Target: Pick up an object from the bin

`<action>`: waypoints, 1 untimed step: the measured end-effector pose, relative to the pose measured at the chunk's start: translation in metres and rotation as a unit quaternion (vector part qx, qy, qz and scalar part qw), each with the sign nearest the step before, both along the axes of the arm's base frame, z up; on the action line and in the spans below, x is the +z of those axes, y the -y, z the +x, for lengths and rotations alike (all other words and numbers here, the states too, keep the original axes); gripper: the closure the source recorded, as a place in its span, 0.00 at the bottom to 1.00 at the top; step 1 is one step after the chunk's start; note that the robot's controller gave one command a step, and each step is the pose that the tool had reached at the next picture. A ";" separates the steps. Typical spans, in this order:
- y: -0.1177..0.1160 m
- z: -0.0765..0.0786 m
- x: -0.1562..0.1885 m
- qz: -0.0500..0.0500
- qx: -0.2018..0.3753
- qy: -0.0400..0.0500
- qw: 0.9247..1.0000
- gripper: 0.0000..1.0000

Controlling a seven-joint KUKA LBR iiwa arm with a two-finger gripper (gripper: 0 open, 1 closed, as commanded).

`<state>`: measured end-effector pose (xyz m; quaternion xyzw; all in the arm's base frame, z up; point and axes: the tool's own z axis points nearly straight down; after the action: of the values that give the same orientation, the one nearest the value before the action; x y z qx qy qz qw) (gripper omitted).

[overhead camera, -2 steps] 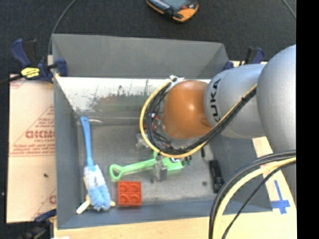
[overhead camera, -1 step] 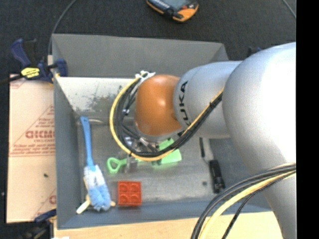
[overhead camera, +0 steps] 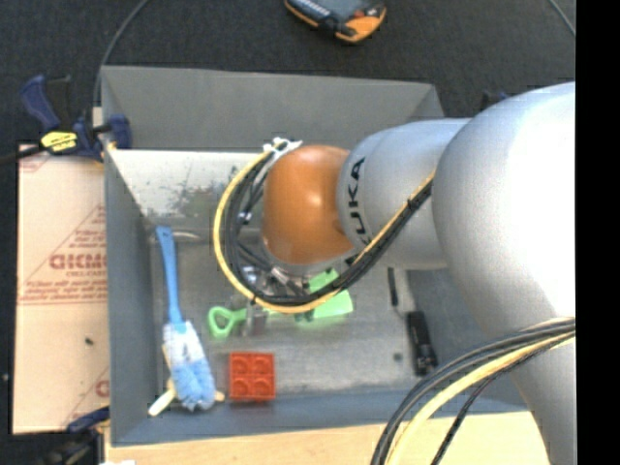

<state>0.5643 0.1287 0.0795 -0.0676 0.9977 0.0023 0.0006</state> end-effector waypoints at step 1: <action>0.001 -0.003 0.025 -0.001 -0.001 -0.005 1.000 1.00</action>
Offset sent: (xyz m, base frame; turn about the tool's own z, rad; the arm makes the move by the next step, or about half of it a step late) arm -0.0033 -0.0010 0.0815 0.0009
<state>0.5613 0.1277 0.1046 -0.0670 0.9977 0.0013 -0.0048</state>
